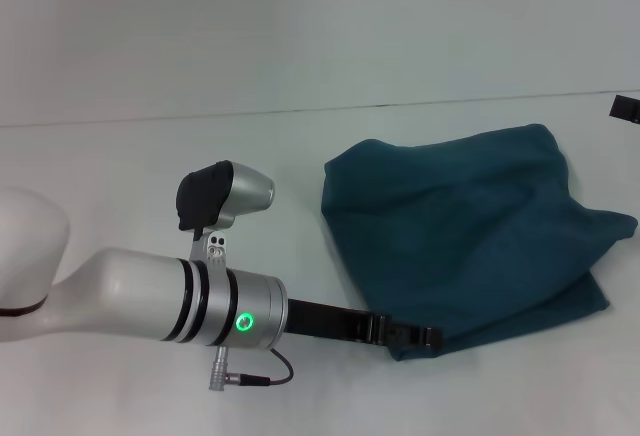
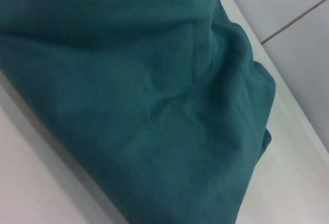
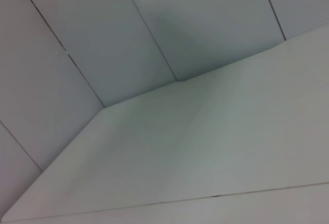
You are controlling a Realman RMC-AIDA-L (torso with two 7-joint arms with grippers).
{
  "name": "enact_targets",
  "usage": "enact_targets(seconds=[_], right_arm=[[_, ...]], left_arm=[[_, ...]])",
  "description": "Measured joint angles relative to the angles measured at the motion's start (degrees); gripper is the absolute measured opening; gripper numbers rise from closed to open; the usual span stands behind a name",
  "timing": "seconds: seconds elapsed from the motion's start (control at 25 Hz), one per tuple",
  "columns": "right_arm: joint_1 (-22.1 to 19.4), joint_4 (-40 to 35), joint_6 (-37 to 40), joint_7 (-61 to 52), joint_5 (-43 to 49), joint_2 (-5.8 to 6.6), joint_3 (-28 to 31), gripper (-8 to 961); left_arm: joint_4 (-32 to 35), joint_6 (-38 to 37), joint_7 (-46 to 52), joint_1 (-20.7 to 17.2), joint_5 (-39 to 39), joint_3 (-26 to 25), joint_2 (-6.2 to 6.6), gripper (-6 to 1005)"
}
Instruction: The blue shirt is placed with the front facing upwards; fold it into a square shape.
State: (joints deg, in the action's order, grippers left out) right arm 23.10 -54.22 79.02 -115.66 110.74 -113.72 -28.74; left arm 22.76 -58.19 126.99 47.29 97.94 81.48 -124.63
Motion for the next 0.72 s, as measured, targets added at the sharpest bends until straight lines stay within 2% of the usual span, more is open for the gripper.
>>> enact_targets(seconds=[0.52,0.64,0.72], right_arm=[[-0.1,0.0,0.0,0.0,-0.2,0.0,0.2,921],[-0.1,0.0,-0.1,0.0,-0.2,0.0,0.3,920],[0.0,0.0,-0.1,0.0,-0.2,0.0,0.3,920]], left_arm=[[0.5,3.7,-0.3,0.5,0.3,1.8,0.0,903],[0.5,4.2,-0.1,0.7,0.6,2.5,0.0,698],[0.6,4.4,0.1,0.9,0.6,2.9,0.0,611]])
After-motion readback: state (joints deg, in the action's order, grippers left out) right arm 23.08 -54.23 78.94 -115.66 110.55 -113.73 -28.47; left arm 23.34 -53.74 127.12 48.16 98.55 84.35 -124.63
